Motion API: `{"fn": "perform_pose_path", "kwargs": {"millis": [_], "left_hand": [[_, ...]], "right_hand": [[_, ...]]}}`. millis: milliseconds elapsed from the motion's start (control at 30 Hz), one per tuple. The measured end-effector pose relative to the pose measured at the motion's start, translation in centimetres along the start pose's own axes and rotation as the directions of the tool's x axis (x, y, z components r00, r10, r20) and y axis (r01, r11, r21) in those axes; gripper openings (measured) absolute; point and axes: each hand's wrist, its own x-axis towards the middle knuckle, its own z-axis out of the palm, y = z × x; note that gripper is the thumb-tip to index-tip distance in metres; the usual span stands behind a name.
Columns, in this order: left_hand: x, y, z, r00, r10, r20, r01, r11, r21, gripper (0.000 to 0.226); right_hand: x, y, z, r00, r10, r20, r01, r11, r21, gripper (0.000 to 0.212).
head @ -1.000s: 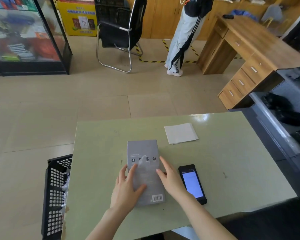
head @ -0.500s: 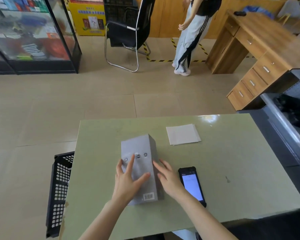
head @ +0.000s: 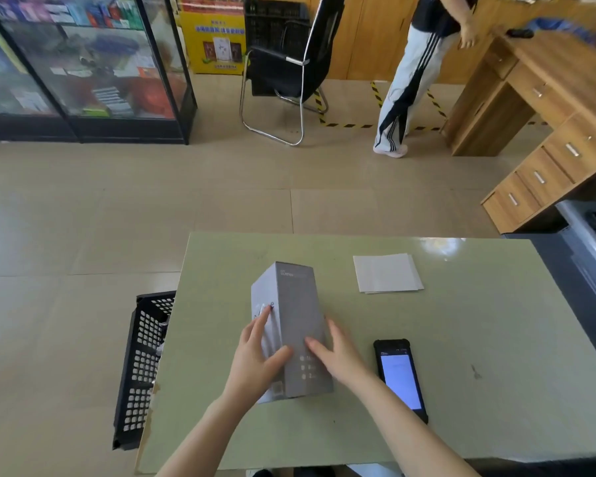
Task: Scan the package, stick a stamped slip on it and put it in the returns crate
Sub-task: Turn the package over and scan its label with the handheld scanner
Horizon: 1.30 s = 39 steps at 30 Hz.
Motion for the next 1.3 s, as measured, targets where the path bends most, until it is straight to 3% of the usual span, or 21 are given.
{"fn": "perform_pose_path", "kwargs": {"millis": [133,267,400,500,633,800,933,1100,1233,1300], "left_hand": [[-0.8,-0.4,0.2,0.986,0.163,-0.038,-0.153,0.97,0.188,0.073],[-0.3,0.3,0.8,0.999,0.025,-0.037,-0.02,0.991,0.13,0.067],[0.0,0.8,1.4,0.996,-0.063,0.067,0.061,0.998,0.033,0.08],[-0.1,0.6,1.8,0.992,-0.059,0.111,0.053,0.997,0.057,0.099],[-0.4,0.1,1.9,1.0,-0.011,0.012,0.008,0.982,0.187,0.115],[-1.2,-1.5,0.6,0.997,0.048,-0.068,-0.032,0.974,0.223,0.1],[-2.0,-3.1,-0.6,0.991,0.042,-0.129,-0.013,0.975,0.22,0.077],[-2.2,-3.8,-1.5,0.977,0.026,-0.213,0.031,0.965,0.259,0.062],[-2.0,-2.9,-1.3,0.994,-0.027,-0.11,0.067,0.919,0.388,0.082],[-1.7,-2.3,-0.5,0.991,-0.061,-0.12,0.117,0.828,0.548,0.1]], "right_hand": [[-0.5,-0.9,1.1,0.998,-0.036,0.041,0.034,0.997,0.064,0.038],[-1.4,-1.4,1.0,0.994,-0.092,0.057,0.081,0.982,0.172,0.036],[-1.8,-0.8,-0.1,0.996,-0.063,0.069,0.05,0.982,0.184,0.041],[-2.1,-0.3,-0.4,0.99,-0.091,0.112,0.084,0.995,0.062,0.05],[-2.2,0.1,0.2,0.985,-0.135,0.105,0.137,0.991,-0.009,0.055],[-2.2,1.1,1.1,0.997,-0.041,0.063,0.044,0.998,-0.042,0.073],[-2.4,2.1,2.1,0.986,0.029,0.165,-0.036,0.998,0.041,0.071],[-3.1,2.7,3.2,0.995,0.003,0.098,-0.003,1.0,0.001,0.053],[-3.5,3.0,3.3,0.988,-0.016,0.151,0.019,1.0,-0.02,0.056],[-3.5,3.4,3.1,0.984,-0.016,0.177,0.023,0.999,-0.04,0.057]]}}
